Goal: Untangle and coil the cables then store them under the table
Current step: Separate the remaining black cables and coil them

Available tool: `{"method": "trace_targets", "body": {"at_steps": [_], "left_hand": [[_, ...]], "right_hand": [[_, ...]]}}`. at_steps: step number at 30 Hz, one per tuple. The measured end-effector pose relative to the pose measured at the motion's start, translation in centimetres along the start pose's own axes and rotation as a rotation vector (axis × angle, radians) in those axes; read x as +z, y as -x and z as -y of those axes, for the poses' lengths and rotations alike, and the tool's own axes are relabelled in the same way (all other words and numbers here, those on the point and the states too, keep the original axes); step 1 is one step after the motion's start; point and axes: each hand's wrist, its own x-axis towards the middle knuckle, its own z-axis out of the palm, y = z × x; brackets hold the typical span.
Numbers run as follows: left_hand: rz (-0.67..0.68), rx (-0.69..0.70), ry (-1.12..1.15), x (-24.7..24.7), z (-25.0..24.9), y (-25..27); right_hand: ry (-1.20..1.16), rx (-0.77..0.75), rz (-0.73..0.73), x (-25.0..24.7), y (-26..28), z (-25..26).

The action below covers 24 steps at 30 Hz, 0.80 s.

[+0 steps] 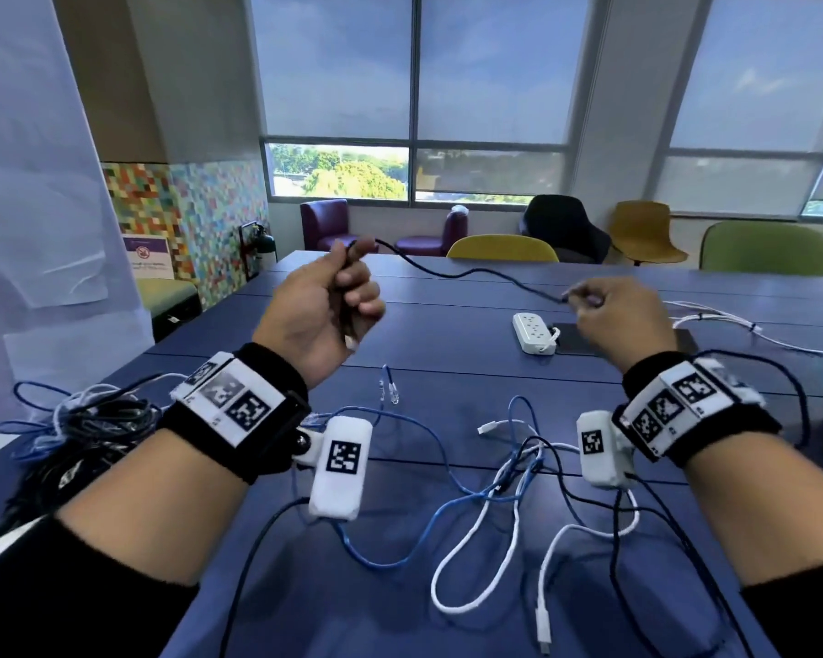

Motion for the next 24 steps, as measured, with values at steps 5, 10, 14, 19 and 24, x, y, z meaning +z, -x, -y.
{"method": "trace_targets", "body": {"at_steps": [5, 10, 14, 19, 24], "left_hand": [[-0.081, 0.207, 0.064, -0.1, -0.9, 0.3], [-0.278, 0.23, -0.224, -2.3, 1.1, 0.1], [-0.253, 0.043, -0.532, -2.9, 3.5, 1.8], [0.036, -0.266, -0.72, -2.4, 5.3, 5.5], [0.325, -0.369, -0.63, -0.8, 5.7, 8.6]], "right_hand": [[0.066, -0.236, 0.469, 2.0, 4.7, 1.1], [-0.229, -0.407, 0.886, -0.9, 8.9, 4.0], [-0.575, -0.451, 0.761, -3.4, 8.9, 4.8], [-0.694, -0.418, 0.461, -3.4, 8.2, 4.8], [-0.663, -0.385, 0.235, -2.3, 7.9, 4.9]]}}
